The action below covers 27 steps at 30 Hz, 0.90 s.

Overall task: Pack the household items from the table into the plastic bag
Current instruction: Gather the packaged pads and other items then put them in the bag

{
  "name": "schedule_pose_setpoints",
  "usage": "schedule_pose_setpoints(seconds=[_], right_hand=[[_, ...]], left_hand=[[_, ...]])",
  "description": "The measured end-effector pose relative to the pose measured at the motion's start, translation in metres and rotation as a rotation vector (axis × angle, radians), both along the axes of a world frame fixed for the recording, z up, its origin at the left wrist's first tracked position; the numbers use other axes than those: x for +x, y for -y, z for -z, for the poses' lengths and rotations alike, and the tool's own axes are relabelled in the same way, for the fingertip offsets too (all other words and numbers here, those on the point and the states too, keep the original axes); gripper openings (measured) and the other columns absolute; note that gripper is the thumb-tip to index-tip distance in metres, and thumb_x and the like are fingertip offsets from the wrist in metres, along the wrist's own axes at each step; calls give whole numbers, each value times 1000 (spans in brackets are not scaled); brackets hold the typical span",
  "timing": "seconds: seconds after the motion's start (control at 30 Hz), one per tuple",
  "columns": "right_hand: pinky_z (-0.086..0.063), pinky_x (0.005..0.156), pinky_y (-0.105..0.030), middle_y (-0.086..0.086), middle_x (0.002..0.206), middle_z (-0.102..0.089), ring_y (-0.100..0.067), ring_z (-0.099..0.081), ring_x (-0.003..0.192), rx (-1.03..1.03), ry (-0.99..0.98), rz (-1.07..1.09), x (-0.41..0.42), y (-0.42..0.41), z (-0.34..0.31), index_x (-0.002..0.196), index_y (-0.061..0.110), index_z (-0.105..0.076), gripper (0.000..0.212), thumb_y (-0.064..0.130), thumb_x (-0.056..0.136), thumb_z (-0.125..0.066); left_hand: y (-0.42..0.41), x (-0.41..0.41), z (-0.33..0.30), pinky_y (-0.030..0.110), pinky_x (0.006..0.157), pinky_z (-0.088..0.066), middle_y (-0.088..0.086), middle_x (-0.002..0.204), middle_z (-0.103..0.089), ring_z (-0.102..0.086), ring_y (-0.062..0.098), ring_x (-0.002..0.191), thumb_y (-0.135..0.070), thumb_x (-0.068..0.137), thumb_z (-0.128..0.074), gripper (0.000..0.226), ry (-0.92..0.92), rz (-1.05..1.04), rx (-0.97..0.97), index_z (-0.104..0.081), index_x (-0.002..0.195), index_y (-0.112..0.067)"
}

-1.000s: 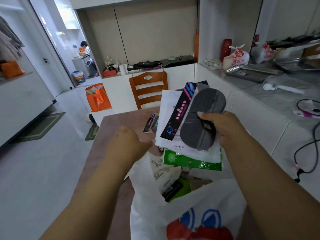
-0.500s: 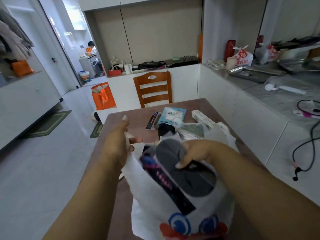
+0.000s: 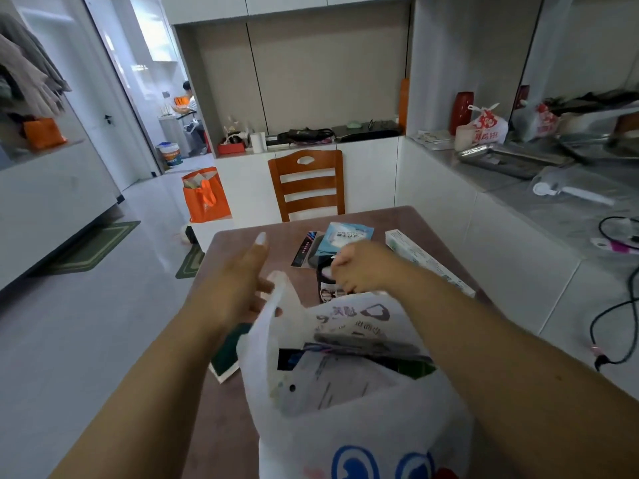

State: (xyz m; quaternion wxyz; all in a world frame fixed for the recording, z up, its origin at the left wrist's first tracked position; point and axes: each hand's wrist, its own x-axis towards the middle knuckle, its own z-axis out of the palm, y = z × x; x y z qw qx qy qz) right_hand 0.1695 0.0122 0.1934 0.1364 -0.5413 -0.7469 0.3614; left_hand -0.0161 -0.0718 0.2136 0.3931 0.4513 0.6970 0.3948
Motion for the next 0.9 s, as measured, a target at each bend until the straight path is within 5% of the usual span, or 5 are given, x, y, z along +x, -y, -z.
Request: schedule_pose_setpoints(seconds=[0.17, 0.37, 0.6, 0.73, 0.9], right_hand=[[-55, 81, -35, -17, 103, -70, -24, -67, 80, -61, -164, 138, 7, -70, -53, 127, 0, -50, 37, 21, 96, -53], [-53, 60, -29, -12, 89, -70, -19, -65, 66, -122, -16, 248, 4, -174, -46, 102, -1, -56, 31, 30, 95, -54], [-53, 69, -35, -16, 102, -68, -21, -62, 69, -296, 116, 301, 5, -271, 32, 119, -4, -55, 43, 31, 94, -55], [-54, 75, -36, -14, 90, -64, -22, -57, 65, -335, 168, 329, 7, -294, 89, 116, 4, -54, 46, 39, 87, -64], [-55, 86, -39, -11, 131, -57, -30, -60, 108, -542, 482, -9, -2, -287, 148, 132, 8, -50, 102, 60, 51, -83]], left_hand=[[-54, -27, -28, 43, 82, -57, 12, 85, -69, -69, 30, 76, -65, 92, -26, 56, -207, -41, 22, -57, 100, -19], [-163, -31, -20, 46, 92, -55, 16, 90, -69, -70, 33, 84, -53, 95, -39, 45, -278, 52, -75, -60, 83, -16], [-273, -24, 63, 29, 64, -55, 7, 82, -64, -65, 22, 75, -38, 95, -53, 29, -164, 104, -282, -59, 77, -16], [-314, -22, 124, 31, 60, -49, 22, 100, -64, -59, 25, 74, -27, 94, -57, 32, -21, 87, -339, -63, 108, 1], [-340, -5, 177, 23, 41, -51, 14, 75, -61, -59, 22, 62, -23, 94, -56, 21, 127, 35, -390, -57, 85, -4]])
